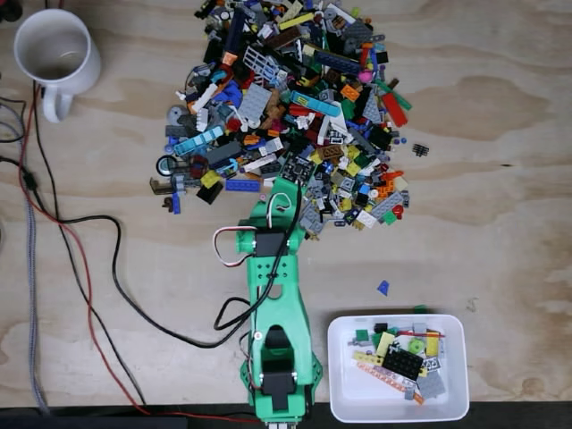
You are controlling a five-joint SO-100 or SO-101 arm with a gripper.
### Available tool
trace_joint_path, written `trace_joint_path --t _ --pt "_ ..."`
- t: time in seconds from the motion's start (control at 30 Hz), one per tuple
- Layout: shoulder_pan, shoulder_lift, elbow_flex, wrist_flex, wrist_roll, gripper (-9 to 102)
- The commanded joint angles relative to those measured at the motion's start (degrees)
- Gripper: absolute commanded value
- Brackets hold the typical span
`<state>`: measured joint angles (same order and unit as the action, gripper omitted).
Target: Find the closest Lego and put it in the bin.
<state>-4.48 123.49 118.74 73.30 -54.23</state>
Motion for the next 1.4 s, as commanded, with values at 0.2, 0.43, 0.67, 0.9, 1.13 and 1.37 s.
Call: trace_joint_path --t 0.2,0.43,0.67,0.9,1.13,1.37 --pt "2.1 4.1 -0.6 -1.0 1.2 4" --pt "2.2 4.4 -0.7 -0.7 1.1 4" --pt "-1.8 4.0 0.5 -0.3 4.0 6" --pt "-28.3 -6.4 1.6 -7.5 21.1 10" --pt "-35.0 -24.1 -9.0 -14.5 25.6 12" --pt "-32.9 -37.4 -22.8 -14.2 25.0 16"
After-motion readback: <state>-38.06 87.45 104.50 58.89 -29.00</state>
